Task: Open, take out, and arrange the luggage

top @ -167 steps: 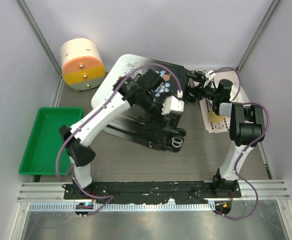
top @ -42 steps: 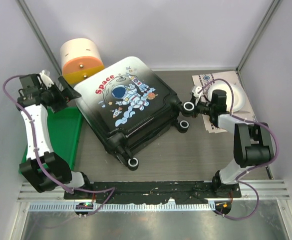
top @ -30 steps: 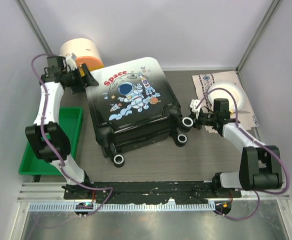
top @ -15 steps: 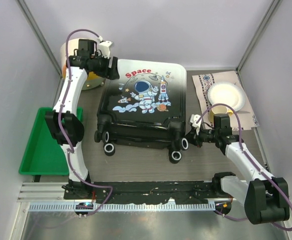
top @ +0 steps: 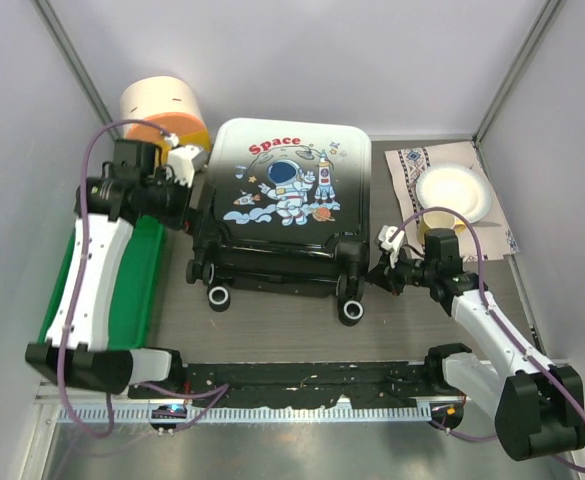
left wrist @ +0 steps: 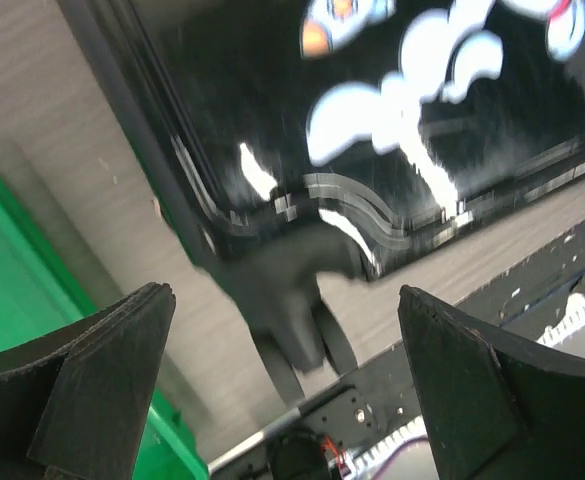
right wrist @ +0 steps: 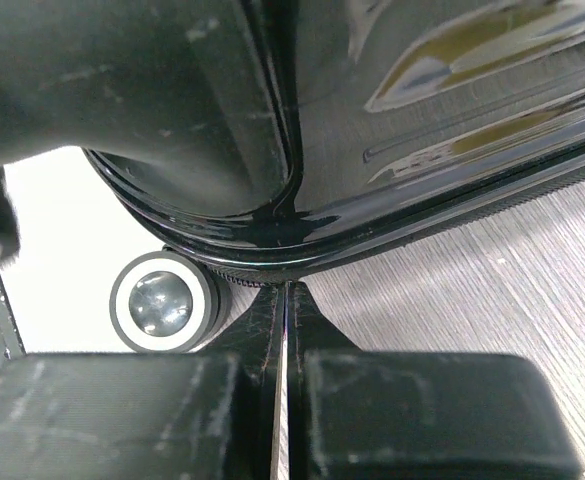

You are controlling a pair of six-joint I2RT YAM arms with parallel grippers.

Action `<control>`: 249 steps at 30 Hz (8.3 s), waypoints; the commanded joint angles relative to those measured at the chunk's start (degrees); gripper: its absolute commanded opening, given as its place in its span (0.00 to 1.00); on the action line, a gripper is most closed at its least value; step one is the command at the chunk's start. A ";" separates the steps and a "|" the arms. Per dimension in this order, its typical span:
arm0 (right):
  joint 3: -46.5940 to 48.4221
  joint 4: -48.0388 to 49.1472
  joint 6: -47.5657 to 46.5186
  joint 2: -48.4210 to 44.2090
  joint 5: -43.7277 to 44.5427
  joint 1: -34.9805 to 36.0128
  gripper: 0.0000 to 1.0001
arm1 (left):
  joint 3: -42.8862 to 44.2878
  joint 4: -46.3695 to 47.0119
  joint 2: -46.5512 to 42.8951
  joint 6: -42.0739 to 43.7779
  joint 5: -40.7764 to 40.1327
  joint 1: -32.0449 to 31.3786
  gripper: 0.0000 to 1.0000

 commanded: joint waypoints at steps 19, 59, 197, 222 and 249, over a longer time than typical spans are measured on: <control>1.52 20.67 13.36 0.83 11.55 15.85 0.01 | -23.81 5.20 -10.21 -1.64 -15.21 -1.59 0.78; 54.83 35.09 11.33 60.12 14.01 -10.60 0.01 | -10.29 16.10 15.89 21.30 -22.59 7.29 0.00; 27.00 -42.51 0.53 4.25 4.96 -7.88 0.77 | -4.90 -26.00 -4.67 66.02 5.99 9.94 0.90; 37.47 -56.67 -5.35 12.70 10.07 -7.70 0.78 | -15.64 -14.49 2.37 76.24 0.43 5.35 0.39; 8.48 -17.44 -15.13 -0.48 -5.32 -7.70 0.68 | -15.46 -13.08 -5.73 71.40 9.40 7.20 0.00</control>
